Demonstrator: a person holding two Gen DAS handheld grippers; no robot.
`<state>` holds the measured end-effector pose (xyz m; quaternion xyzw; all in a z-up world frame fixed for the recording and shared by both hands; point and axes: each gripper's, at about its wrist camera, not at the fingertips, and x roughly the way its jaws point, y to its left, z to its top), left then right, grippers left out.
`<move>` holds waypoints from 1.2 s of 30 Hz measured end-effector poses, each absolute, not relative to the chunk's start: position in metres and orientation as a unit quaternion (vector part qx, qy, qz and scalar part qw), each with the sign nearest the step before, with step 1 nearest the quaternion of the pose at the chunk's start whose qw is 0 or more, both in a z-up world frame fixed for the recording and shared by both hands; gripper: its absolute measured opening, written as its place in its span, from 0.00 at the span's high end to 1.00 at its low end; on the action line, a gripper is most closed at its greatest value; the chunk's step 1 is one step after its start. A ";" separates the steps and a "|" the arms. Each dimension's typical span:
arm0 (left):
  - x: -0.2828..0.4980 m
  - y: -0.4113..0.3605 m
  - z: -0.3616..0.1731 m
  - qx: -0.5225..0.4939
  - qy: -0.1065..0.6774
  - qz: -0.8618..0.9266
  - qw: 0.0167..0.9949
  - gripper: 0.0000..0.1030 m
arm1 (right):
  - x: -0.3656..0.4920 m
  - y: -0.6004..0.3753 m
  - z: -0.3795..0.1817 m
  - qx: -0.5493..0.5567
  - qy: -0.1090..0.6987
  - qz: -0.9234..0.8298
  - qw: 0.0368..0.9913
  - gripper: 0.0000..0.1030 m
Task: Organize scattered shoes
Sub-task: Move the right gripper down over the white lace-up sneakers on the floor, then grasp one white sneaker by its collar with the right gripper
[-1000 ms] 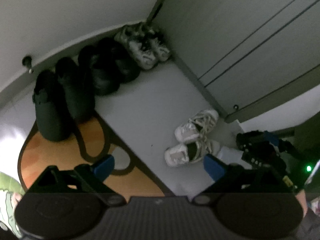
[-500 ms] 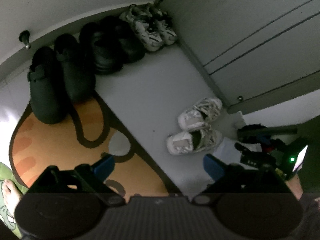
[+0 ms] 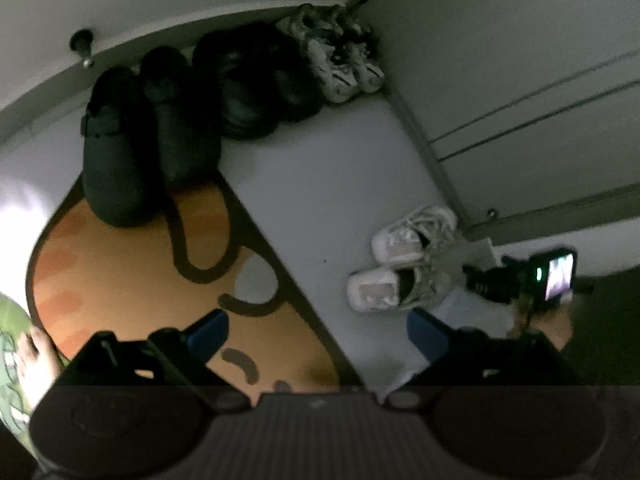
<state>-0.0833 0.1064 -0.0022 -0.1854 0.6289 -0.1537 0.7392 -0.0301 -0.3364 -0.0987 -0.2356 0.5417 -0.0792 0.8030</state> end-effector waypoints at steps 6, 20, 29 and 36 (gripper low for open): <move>-0.081 0.116 -0.035 -0.173 0.664 -0.124 0.717 0.08 | -0.004 -0.327 -0.126 -0.232 0.546 -0.069 0.802 0.24; -0.081 0.121 -0.050 -0.165 0.681 -0.123 0.703 0.07 | 0.027 -0.329 -0.174 -0.248 0.572 -0.073 0.778 0.38; -0.076 0.119 -0.050 -0.171 0.685 -0.118 0.698 0.07 | 0.044 -0.336 -0.178 -0.224 0.596 -0.094 0.766 0.87; -0.073 0.102 -0.039 -0.183 0.679 -0.134 0.698 0.07 | 0.043 -0.338 -0.152 -0.205 0.598 -0.072 0.772 0.91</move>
